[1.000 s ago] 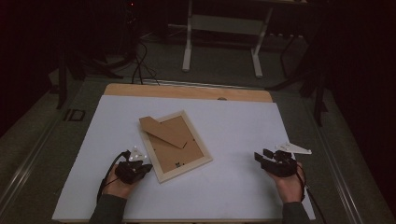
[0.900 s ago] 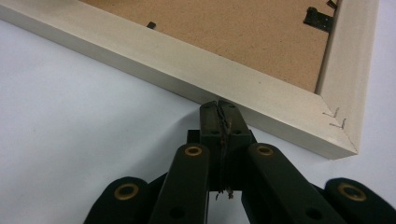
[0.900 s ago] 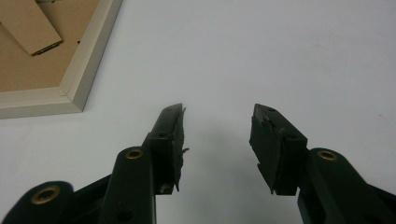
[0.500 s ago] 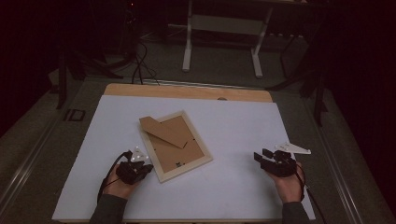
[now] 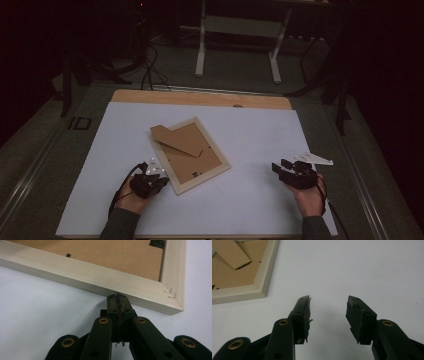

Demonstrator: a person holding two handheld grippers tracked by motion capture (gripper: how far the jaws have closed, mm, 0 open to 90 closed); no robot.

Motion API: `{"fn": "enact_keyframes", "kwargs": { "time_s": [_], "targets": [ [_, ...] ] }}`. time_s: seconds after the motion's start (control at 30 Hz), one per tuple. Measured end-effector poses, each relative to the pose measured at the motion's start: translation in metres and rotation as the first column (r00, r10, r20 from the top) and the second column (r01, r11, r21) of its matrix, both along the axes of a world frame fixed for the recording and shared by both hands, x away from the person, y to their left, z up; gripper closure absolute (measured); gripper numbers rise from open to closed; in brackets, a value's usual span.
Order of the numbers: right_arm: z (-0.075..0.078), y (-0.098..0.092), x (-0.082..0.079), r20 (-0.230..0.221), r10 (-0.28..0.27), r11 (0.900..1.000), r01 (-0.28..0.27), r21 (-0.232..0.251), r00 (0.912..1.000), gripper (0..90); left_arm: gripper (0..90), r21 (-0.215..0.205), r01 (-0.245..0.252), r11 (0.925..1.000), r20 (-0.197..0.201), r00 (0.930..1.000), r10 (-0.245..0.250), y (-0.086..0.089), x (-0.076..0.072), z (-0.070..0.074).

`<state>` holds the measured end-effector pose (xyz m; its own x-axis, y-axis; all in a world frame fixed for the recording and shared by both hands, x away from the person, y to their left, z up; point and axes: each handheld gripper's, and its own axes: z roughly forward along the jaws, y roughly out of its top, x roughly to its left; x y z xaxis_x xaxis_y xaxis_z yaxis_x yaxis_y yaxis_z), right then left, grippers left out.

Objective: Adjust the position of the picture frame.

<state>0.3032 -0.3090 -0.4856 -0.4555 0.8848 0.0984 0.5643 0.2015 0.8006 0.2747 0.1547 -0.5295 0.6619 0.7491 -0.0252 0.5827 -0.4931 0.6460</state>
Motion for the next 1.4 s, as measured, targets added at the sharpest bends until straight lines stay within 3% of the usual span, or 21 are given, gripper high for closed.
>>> {"fn": "enact_keyframes", "kwargs": {
  "time_s": [0.37,0.83,1.13,1.23,1.33,1.4],
  "targets": [
    [-0.001,0.001,0.001,-0.001,0.003,1.000,-0.003,0.003,1.0000,53.2,90.0,-0.022,0.037,0.9991,0.001,0.9993,-0.037,-0.015,0.004,-0.001],
    [0.000,0.001,0.000,0.007,-0.001,1.000,0.000,0.006,1.0000,52.3,90.0,-0.013,0.030,0.9995,0.030,0.9991,-0.030,-0.030,0.006,-0.002],
    [0.001,0.004,0.000,0.010,0.008,1.000,-0.008,0.005,0.9999,53.9,90.0,-0.032,0.030,0.9990,0.036,0.9989,-0.029,-0.036,0.010,-0.004],
    [0.001,0.006,0.000,0.005,0.024,0.999,-0.024,0.022,0.9997,56.2,90.0,-0.024,0.031,0.9992,0.042,0.9987,-0.030,-0.038,0.010,-0.004],
    [0.002,0.009,0.000,-0.003,0.067,0.991,-0.066,0.112,0.9978,59.6,90.0,-0.023,0.027,0.9994,0.040,0.9988,-0.026,-0.039,0.011,-0.003],
    [0.003,0.016,-0.001,0.000,0.084,0.992,-0.083,0.094,0.9965,62.8,90.0,-0.024,0.030,0.9992,0.040,0.9988,-0.029,-0.039,0.012,-0.004]
  ]
}}
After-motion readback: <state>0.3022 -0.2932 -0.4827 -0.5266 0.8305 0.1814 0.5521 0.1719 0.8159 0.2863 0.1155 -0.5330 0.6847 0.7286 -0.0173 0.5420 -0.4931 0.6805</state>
